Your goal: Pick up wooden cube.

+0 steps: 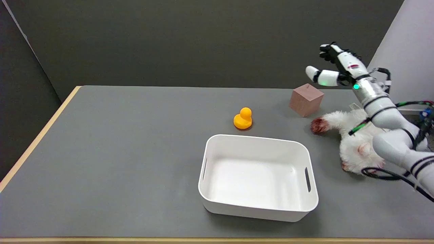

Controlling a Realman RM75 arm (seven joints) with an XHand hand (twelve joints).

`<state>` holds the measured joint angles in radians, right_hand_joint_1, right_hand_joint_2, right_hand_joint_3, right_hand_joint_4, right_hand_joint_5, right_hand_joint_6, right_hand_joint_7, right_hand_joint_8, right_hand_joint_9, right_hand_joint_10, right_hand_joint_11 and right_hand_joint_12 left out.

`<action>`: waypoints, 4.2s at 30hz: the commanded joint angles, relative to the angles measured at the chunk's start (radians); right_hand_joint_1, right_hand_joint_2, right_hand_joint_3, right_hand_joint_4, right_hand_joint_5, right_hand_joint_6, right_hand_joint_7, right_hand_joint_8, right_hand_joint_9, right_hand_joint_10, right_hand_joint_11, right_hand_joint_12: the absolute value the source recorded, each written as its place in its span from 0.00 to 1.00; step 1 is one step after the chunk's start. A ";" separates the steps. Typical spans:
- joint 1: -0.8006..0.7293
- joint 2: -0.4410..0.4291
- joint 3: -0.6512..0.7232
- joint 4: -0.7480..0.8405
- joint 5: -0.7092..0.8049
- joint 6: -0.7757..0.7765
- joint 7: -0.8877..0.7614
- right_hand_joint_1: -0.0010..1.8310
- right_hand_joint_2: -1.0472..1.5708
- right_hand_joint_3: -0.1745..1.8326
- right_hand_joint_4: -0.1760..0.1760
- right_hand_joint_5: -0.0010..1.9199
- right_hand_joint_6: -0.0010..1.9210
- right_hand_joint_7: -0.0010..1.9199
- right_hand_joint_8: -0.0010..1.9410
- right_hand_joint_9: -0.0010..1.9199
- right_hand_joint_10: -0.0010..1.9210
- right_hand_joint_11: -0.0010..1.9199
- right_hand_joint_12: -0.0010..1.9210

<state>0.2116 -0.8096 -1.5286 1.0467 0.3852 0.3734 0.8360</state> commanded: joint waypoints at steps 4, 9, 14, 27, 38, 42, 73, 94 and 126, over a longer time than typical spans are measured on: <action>0.362 0.126 -0.402 0.127 0.117 -0.903 -0.201 0.19 0.64 0.46 0.00 0.07 0.21 0.13 0.21 0.07 0.44 0.02 0.65; 0.353 0.169 -0.428 0.147 0.103 -1.010 -0.174 0.17 0.64 0.46 0.00 0.06 0.20 0.11 0.21 0.05 0.43 0.02 0.65; 0.314 0.201 -0.364 0.198 0.002 -1.092 -0.170 0.17 0.64 0.45 0.00 0.04 0.20 0.09 0.21 0.03 0.41 0.01 0.65; 0.282 0.214 -0.327 0.248 -0.152 -1.061 -0.100 0.17 0.62 0.47 0.00 0.02 0.18 0.04 0.20 0.00 0.35 0.00 0.60; 0.271 0.137 -0.333 0.154 -0.152 -1.001 -0.100 0.16 0.61 0.50 0.00 0.02 0.17 0.05 0.21 0.00 0.36 0.00 0.62; 0.274 0.113 -0.333 0.101 -0.152 -0.979 -0.100 0.16 0.61 0.50 0.00 0.02 0.17 0.05 0.21 0.00 0.36 0.00 0.62; 0.381 -0.011 -0.340 -0.186 -0.152 -0.803 -0.100 0.18 0.63 0.45 0.00 0.03 0.19 0.06 0.19 0.00 0.39 0.00 0.65; 0.481 -0.104 -0.396 -0.384 -0.152 -0.630 -0.106 0.20 0.64 0.46 0.00 0.03 0.20 0.08 0.20 0.02 0.40 0.03 0.67; 0.472 -0.103 -0.369 -0.410 -0.142 -0.567 -0.105 0.33 0.70 0.49 0.00 0.15 0.37 0.24 0.60 0.28 0.65 0.10 0.93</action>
<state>0.6837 -0.9096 -1.9169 0.6547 0.2366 -0.2119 0.7284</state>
